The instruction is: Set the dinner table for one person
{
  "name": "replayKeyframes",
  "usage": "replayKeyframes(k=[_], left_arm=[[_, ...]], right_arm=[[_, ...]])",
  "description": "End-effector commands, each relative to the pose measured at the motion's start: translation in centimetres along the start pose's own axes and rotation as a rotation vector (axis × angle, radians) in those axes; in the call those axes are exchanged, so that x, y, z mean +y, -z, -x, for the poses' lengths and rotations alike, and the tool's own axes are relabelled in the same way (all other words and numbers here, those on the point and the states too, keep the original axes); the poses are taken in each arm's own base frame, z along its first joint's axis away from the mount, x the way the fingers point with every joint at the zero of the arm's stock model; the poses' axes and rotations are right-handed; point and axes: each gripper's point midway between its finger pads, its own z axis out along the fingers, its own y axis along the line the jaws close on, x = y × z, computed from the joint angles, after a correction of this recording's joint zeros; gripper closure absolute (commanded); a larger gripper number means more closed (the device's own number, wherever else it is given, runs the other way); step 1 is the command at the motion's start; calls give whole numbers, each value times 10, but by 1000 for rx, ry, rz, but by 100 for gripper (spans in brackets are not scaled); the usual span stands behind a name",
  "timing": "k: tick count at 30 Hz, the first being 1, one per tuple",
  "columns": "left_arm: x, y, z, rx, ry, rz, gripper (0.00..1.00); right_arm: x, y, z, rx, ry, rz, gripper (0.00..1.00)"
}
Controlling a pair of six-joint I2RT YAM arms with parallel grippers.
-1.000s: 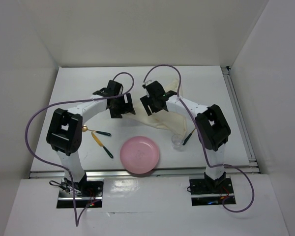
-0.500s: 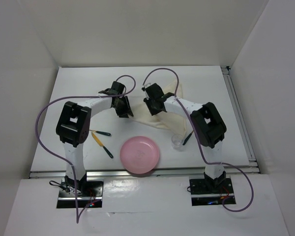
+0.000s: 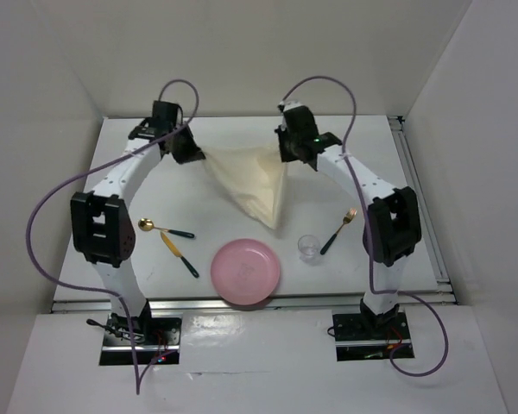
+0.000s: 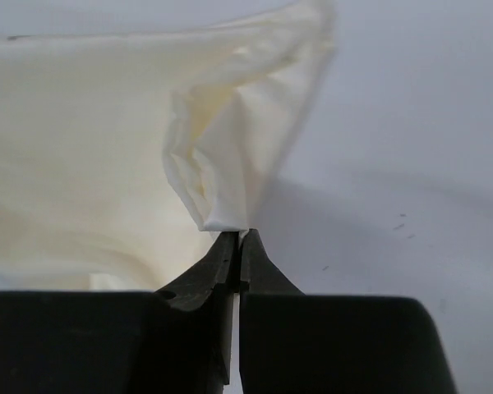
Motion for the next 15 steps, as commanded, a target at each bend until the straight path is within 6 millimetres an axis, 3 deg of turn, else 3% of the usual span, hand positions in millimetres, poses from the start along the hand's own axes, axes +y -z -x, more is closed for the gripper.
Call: replayKeyframes(k=[1,3,6,8,9,10,11,12,13,14,15], left_arm=[[-22,79,61,-213,-57,-40,100],[-27,91,71,-251,-60,-40,100],[-30,89,90,-267,-64,-28,100],[-31,63,105,-251,-59,-8,100],[-28,51,109,-242,-55,12,100],[-25,24,115,-215,-50,29,100],[-22,10,117,-201,-57,39,90],[-15,-3,121,-186,-47,56,70],[-17,-3,129,-185,-42,47,47],[-13,-13,125,-153,-46,53,25],[0,-26,121,-122,-32,79,13]], right_arm=[[-33,77,86,-242,-165,-16,100],[-45,93,94,-282,-214,-26,100],[-60,89,79,-273,-307,-38,100],[-61,77,55,-227,-388,-46,100],[-63,64,26,-169,-413,-72,100],[-63,57,18,-169,-466,-78,100],[-65,54,4,-146,-500,-98,100],[-64,48,-7,-131,-522,-102,100],[-66,39,-36,-79,-538,-129,100],[-65,32,-50,-56,-579,-136,100],[-69,30,-62,-34,-598,-152,100]])
